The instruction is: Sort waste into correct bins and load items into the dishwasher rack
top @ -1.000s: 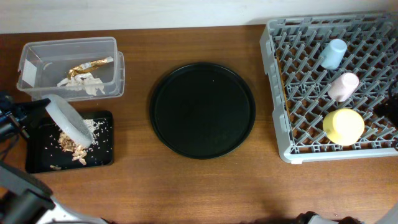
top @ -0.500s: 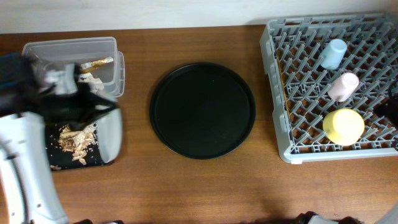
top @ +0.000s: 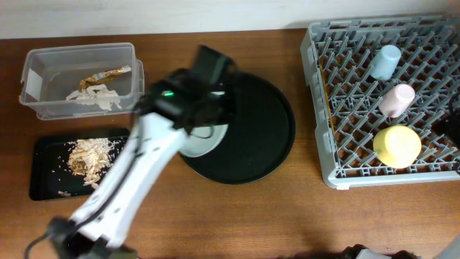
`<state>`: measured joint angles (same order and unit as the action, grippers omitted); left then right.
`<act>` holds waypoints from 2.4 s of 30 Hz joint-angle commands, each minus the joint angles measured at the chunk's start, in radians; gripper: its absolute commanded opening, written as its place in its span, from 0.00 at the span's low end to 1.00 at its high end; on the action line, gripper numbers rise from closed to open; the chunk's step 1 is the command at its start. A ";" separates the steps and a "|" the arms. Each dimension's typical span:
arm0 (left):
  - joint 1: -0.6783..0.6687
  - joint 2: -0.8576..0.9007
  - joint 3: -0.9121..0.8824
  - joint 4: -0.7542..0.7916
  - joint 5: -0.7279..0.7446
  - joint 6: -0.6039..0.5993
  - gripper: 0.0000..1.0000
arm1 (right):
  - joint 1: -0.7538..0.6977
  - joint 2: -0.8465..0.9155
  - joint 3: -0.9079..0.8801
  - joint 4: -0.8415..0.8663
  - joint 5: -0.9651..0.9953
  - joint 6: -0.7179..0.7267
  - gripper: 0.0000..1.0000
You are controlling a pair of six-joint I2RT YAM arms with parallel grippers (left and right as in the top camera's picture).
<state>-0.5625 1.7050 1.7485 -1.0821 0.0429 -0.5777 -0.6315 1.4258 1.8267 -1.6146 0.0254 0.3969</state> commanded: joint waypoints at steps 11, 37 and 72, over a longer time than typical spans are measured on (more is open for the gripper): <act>-0.124 0.360 0.002 0.213 -0.146 -0.036 0.01 | -0.004 -0.009 -0.005 0.003 0.012 0.012 0.98; 0.296 0.110 0.122 -0.068 -0.145 -0.036 0.44 | -0.004 -0.009 -0.005 0.003 0.012 0.012 0.98; 0.749 0.041 0.119 -0.348 -0.138 -0.036 0.99 | 0.367 -0.005 -0.051 0.124 -0.518 -0.116 0.98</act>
<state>0.1810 1.7447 1.8679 -1.4284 -0.0937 -0.6144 -0.4545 1.4258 1.8103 -1.5234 -0.5442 0.3340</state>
